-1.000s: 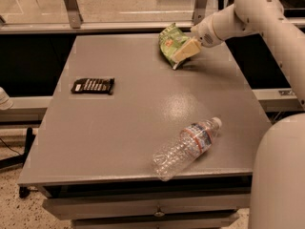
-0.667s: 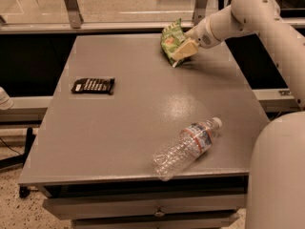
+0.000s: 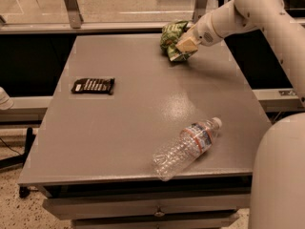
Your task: Move green jalapeno chip bag near water bottle
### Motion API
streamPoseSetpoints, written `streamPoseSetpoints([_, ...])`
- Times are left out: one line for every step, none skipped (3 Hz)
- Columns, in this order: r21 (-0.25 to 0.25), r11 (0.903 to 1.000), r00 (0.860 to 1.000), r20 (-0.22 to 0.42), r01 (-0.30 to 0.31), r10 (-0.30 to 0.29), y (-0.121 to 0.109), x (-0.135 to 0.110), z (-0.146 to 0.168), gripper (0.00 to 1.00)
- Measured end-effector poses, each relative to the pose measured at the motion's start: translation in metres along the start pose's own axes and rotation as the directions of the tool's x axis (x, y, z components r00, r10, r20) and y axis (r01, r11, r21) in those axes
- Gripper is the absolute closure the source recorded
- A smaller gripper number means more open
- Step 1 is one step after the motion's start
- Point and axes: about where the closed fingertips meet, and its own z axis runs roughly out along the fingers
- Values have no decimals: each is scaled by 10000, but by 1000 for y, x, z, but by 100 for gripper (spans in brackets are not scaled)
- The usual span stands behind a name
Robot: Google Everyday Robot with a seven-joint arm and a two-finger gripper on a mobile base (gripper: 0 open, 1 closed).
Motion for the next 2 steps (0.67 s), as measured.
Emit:
streamPoseSetpoints([-673, 9970, 9991, 209, 373, -359, 21, -17, -24, 100])
streamPoseSetpoints([-1548, 9865, 9985, 222, 539, -510, 50, -22, -62, 100])
